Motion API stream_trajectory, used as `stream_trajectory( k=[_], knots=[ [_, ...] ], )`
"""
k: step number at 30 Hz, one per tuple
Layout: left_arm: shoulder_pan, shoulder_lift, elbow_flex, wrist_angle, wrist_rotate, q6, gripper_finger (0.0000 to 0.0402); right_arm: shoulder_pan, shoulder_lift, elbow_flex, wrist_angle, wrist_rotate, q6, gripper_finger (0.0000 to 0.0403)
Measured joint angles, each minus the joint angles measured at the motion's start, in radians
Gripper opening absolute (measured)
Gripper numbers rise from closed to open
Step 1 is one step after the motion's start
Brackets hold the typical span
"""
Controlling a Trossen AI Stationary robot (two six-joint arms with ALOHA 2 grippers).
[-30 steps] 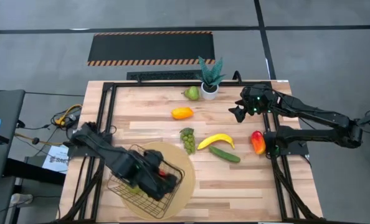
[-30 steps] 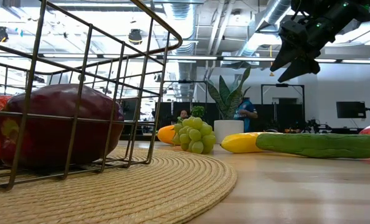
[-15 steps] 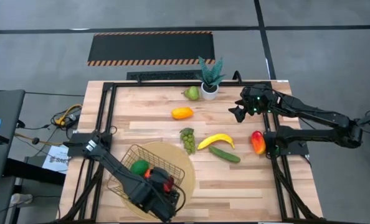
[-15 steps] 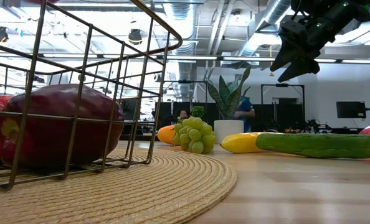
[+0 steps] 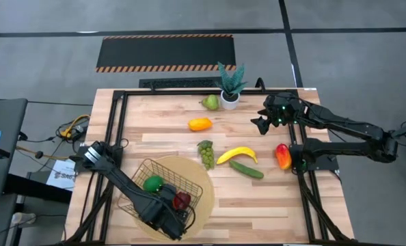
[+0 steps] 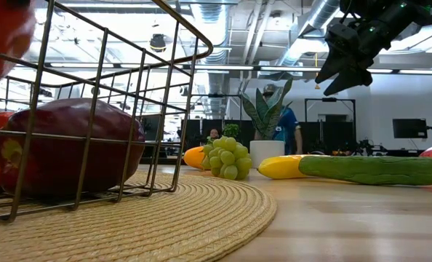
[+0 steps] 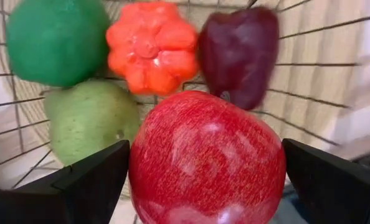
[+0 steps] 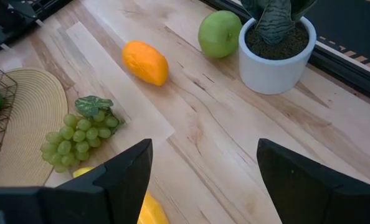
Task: Build produce basket
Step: Put the light red apple into the mesh basket
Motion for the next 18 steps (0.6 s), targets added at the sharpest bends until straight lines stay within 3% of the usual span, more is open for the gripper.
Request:
stream_trajectory(
  k=[6, 13, 18],
  knots=[
    [0.003, 0.000, -0.101, 0.042, 0.018, -0.001, 0.0396, 0.000, 0.000, 0.000, 0.000, 0.000, 0.000, 0.0311],
    [0.005, 0.000, -0.216, 0.230, 0.089, 0.019, 0.0396, 0.000, 0.000, 0.000, 0.000, 0.000, -0.008, 0.0311],
    [0.011, 0.000, -0.234, 0.170, 0.092, 0.001, 0.0396, 0.000, 0.000, 0.000, 0.000, 0.000, -0.008, 0.0311]
  ],
)
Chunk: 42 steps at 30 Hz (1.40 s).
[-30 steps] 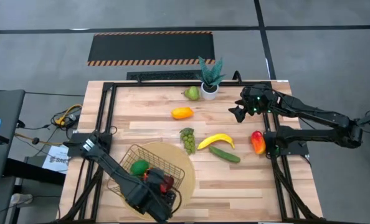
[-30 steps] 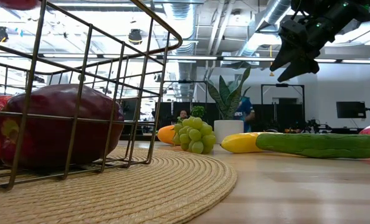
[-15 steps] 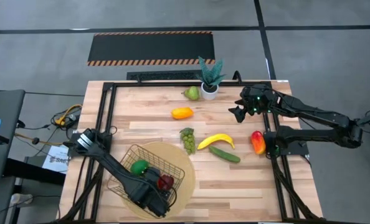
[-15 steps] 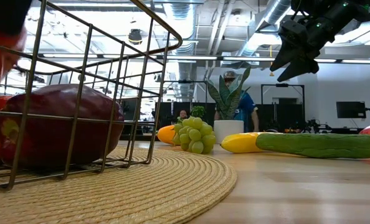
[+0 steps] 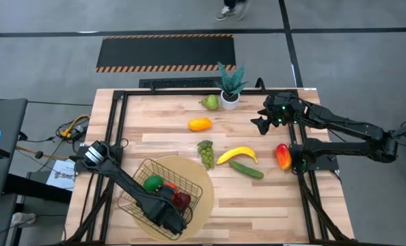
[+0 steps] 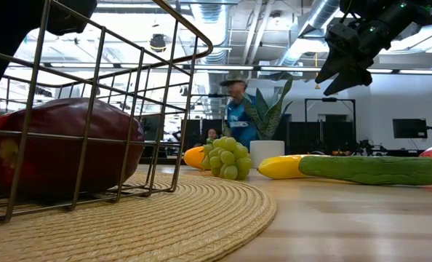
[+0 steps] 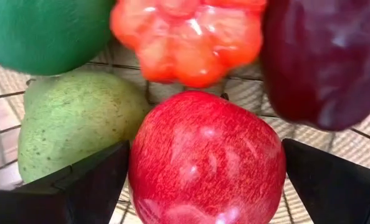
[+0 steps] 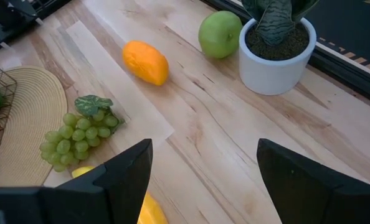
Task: Build produce basket
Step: Put the light red apple into the mesh basket, then put the pear into the mesh basket
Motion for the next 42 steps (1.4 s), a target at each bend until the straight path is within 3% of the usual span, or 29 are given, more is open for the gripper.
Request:
stream_trajectory(
  k=[28, 36, 42],
  knots=[
    [0.040, -0.005, 0.001, 0.020, 0.063, 0.090, 0.0400, 0.000, 0.000, 0.000, 0.002, 0.000, -0.003, 0.0311],
    [0.040, -0.007, 0.081, -0.065, 0.078, 0.131, 0.0400, 0.000, 0.000, 0.000, 0.002, 0.000, -0.002, 0.0311],
    [0.046, -0.007, 0.213, -0.169, 0.080, 0.167, 0.0400, 0.000, 0.000, 0.000, 0.003, 0.000, 0.000, 0.0311]
  ],
)
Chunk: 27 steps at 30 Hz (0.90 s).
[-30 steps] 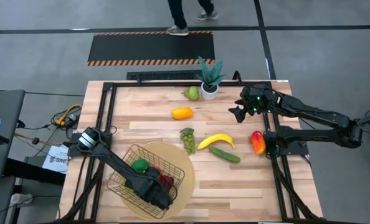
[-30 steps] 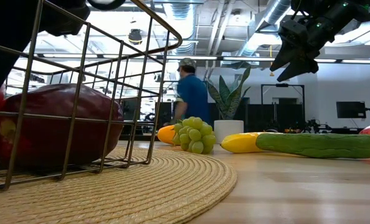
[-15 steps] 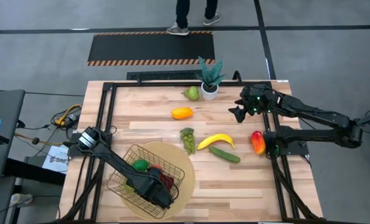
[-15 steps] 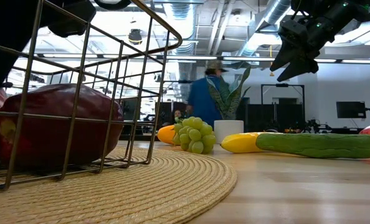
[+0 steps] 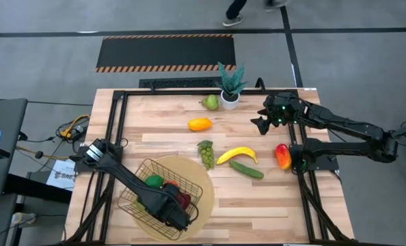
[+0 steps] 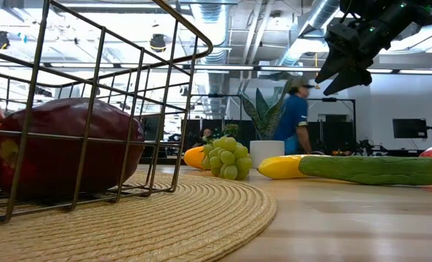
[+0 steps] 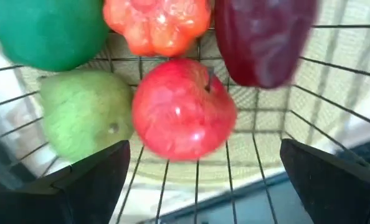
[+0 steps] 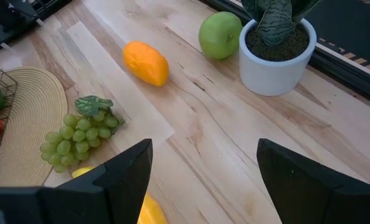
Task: Build produce basket
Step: Put the pear into the mesh basket
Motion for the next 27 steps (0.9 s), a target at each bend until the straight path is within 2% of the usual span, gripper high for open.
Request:
stream_trajectory(
  k=[3, 7, 11, 17, 20, 23, 27],
  knots=[
    [0.018, 0.000, 0.111, -0.082, -0.019, 0.037, 0.0400, 0.000, 0.000, 0.000, -0.001, 0.000, 0.000, 0.0311],
    [0.078, 0.000, 0.261, -0.199, -0.192, 0.097, 0.0400, 0.000, 0.000, 0.000, -0.012, 0.000, 0.001, 0.0311],
    [0.187, 0.000, 0.349, -0.193, -0.351, 0.307, 0.0400, 0.000, 0.000, 0.000, -0.017, 0.000, 0.000, 0.0311],
    [0.410, 0.003, 0.354, -0.119, -0.439, 0.672, 0.0400, 0.000, 0.000, 0.000, -0.025, 0.000, 0.000, 0.0311],
    [0.530, 0.001, 0.355, -0.068, -0.494, 0.795, 0.0400, 0.000, 0.000, 0.000, -0.028, 0.000, 0.000, 0.0311],
    [0.649, 0.001, 0.355, 0.047, -0.531, 0.927, 0.0400, 0.000, 0.000, 0.000, -0.030, 0.000, 0.000, 0.0311],
    [0.784, 0.002, 0.355, 0.255, -0.498, 1.093, 0.0400, 0.000, 0.000, 0.000, -0.030, 0.000, 0.000, 0.0311]
  ],
)
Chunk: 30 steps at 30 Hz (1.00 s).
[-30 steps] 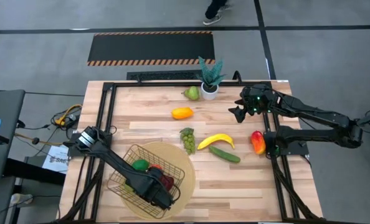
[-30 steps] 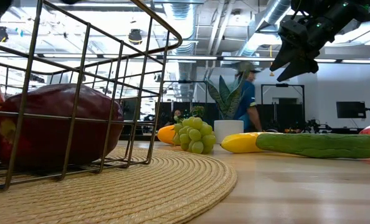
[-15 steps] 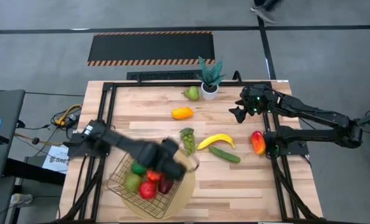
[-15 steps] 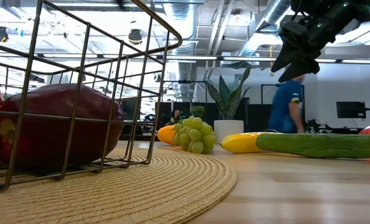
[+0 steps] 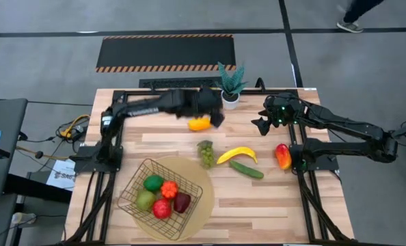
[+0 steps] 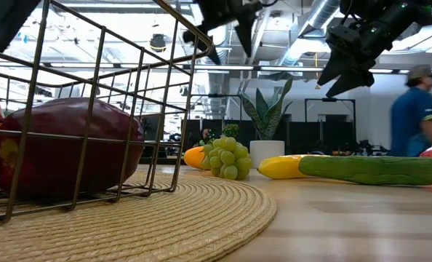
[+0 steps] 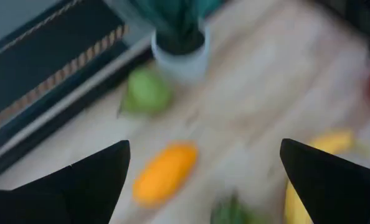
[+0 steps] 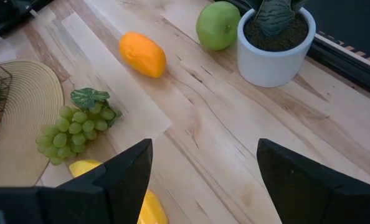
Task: Build produce basket
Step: Put the pear into the mesh basket
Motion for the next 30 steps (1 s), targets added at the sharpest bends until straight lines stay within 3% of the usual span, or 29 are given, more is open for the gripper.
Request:
stream_trajectory(
  k=[2, 7, 12, 17, 23, 30],
  knots=[
    [0.058, 0.000, -0.006, 0.088, 0.002, -0.012, 0.0400, 0.000, 0.000, 0.000, 0.000, 0.000, 0.000, 0.0311],
    [0.175, 0.001, -0.046, 0.169, -0.037, -0.226, 0.0399, 0.000, 0.000, 0.000, -0.008, 0.000, 0.000, 0.0311],
    [0.236, 0.002, -0.126, 0.262, -0.041, -0.300, 0.0398, -0.001, 0.000, 0.000, -0.007, 0.000, 0.000, 0.0311],
    [0.261, 0.002, -0.216, 0.309, -0.099, -0.556, 0.0398, -0.001, 0.000, 0.000, -0.007, 0.000, 0.000, 0.0311],
    [0.258, 0.003, -0.330, 0.509, -0.091, -0.665, 0.0398, -0.001, 0.000, 0.000, -0.007, 0.000, 0.000, 0.0311],
    [0.260, 0.003, -0.429, 0.649, -0.125, -0.972, 0.0397, -0.001, 0.000, 0.000, -0.007, 0.000, 0.000, 0.0311]
  ],
)
